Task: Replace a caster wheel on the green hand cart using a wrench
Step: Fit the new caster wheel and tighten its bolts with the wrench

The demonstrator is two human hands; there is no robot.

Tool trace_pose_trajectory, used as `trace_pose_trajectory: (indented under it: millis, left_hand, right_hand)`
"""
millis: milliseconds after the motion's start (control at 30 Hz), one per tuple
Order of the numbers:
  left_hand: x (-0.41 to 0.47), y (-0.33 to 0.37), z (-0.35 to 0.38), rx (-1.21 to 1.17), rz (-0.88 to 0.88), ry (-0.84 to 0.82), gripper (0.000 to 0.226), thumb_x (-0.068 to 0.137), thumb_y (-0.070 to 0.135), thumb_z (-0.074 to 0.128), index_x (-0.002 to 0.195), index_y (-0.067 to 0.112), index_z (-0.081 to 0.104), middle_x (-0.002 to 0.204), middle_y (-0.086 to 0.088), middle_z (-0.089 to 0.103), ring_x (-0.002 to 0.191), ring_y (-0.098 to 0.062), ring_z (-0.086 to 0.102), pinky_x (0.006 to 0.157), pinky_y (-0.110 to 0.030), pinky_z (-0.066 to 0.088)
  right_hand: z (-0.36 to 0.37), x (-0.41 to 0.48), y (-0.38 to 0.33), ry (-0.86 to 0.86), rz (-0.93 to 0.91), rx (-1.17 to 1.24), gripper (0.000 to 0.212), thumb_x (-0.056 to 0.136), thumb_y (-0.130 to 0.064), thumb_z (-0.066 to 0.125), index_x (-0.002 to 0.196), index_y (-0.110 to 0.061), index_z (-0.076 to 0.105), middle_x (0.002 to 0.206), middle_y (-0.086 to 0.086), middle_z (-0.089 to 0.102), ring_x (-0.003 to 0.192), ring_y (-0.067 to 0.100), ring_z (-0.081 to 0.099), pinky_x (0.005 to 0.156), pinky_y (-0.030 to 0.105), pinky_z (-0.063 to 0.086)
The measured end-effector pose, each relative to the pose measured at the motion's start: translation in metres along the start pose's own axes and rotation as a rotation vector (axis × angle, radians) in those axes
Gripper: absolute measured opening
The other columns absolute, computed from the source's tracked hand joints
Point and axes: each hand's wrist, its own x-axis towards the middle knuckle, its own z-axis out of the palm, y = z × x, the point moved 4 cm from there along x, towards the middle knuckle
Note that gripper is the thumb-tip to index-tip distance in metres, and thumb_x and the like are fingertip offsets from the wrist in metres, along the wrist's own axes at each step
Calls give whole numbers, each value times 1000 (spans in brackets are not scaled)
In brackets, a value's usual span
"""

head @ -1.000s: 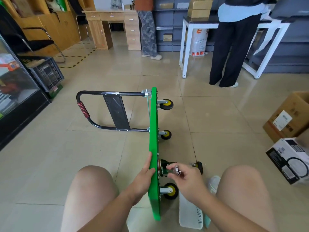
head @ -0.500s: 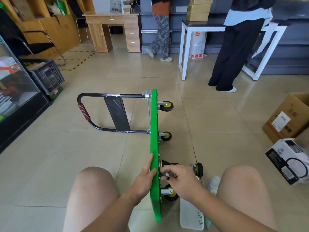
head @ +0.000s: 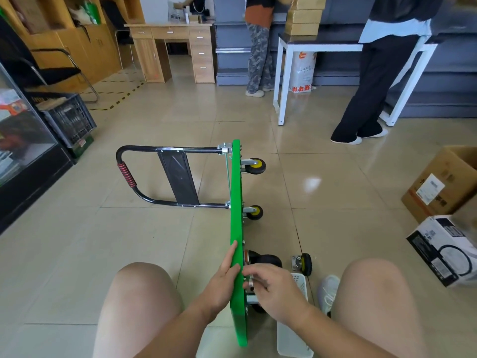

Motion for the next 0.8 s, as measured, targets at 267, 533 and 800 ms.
trace_pose_trajectory:
  millis: [267,533,800]
  left_hand:
    - [2,-4,0,-65,-23,32,53,113,30,40,142,73,29,159,15,44,141,-9,49,125,-37,33]
    - [2,-8,0,-45,-21,36,57,114,30,35,141,78,25,161,19,39,143,-10,46,126,-40,31]
    - [3,-8,0,-60,-16,31,58,113,30,36,141,79,26,164,19,35,149,-11,41,128,-41,28]
  right_hand:
    - [-12,41,2,-5,225,165,14,91,-14,71,92,-28,75,93,-12,76,90,1,70,80,16,54]
    - [-21,79,7,20,409,263,14,95,-8,67,105,-15,73,97,3,76,89,19,73,79,31,62]
    - [-42,65,2,118,358,348,22,93,-9,70,94,-30,74,88,-16,77,85,-2,73,70,10,55]
